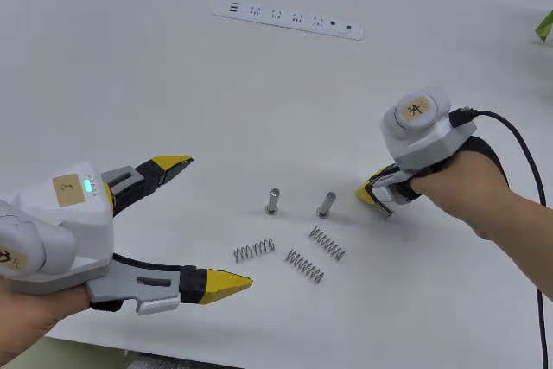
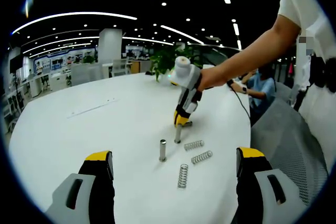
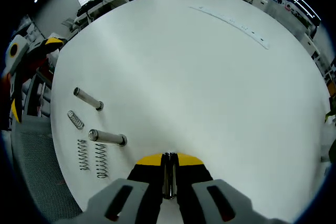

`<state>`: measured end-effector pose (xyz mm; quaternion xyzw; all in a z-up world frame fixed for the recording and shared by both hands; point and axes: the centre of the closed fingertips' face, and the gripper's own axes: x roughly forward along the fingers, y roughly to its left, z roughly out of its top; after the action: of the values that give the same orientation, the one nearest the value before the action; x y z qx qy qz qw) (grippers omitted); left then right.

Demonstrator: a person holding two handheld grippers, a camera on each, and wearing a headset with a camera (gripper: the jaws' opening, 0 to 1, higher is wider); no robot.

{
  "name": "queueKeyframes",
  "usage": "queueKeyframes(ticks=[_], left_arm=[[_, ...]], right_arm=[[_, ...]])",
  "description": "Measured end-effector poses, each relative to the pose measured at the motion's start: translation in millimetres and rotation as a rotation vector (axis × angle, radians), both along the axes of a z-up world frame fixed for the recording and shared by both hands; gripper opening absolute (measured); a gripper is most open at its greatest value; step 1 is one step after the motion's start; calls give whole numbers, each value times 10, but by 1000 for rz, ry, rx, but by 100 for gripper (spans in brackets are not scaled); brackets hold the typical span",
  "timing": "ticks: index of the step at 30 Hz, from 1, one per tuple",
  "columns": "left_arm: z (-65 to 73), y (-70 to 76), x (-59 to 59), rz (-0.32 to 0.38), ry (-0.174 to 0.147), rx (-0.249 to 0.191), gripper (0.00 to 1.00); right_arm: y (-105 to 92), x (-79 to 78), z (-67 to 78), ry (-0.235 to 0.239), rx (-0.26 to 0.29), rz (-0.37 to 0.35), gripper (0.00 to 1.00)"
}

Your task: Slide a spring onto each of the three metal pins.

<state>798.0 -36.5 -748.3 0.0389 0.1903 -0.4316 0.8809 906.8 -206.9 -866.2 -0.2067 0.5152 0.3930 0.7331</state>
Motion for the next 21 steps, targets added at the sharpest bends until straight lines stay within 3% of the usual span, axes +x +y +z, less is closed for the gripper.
queueKeyframes(ticks=[6, 21], left_arm=[[25, -35, -6, 2, 1, -4, 99], [53, -69, -3, -6, -3, -5, 99]], right_arm=[[-1, 12, -1, -7, -1, 18, 9], [-15, -39, 161, -39, 34, 22, 9]])
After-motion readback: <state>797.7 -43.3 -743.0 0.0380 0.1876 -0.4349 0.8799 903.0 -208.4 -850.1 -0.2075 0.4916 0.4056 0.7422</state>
